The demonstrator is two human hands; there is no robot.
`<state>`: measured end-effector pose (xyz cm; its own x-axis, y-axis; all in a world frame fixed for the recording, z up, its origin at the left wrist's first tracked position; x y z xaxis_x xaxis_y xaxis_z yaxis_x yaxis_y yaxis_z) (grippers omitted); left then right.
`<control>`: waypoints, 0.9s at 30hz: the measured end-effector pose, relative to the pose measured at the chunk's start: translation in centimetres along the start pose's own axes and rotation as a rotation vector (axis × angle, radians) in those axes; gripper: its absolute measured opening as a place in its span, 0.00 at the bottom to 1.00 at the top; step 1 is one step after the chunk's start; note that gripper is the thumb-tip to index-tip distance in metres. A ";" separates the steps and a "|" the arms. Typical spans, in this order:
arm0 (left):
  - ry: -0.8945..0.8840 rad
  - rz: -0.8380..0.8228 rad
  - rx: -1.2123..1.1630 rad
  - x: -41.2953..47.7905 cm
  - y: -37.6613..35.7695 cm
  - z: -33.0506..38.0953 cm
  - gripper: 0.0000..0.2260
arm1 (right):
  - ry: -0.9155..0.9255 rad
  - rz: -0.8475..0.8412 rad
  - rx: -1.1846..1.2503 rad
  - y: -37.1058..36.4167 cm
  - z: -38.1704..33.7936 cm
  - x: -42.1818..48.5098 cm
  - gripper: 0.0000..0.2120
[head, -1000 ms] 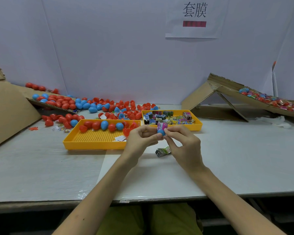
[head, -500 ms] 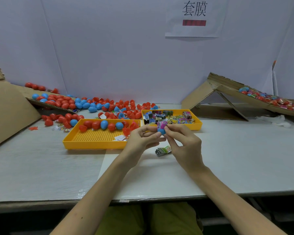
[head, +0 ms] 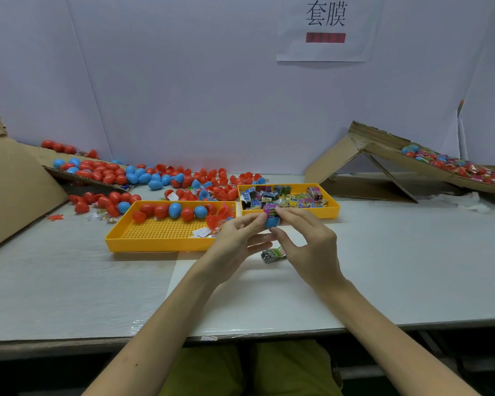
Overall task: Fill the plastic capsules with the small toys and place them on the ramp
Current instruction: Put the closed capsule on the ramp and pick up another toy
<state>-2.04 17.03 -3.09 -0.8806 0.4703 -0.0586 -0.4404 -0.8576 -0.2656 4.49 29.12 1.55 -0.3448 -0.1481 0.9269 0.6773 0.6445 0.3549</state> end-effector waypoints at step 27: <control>-0.113 0.061 0.006 0.2 0.6 0.6 0.17 | 0.067 -0.044 0.007 -0.5 -0.3 -0.1 0.19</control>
<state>-2.61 16.49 -2.68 -0.9197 0.3912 0.0343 -0.3862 -0.8852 -0.2593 4.40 28.57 1.32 -0.3297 -0.2260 0.9167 0.6577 0.6417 0.3947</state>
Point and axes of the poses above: each hand's wrist, its own x-axis towards the middle knuckle, its own y-axis out of the back of the hand, z = x × y, the point moved 8 cm from there along x, towards the middle knuckle, and after that the axes turned 7 degrees about y, right-handed, at the moved point
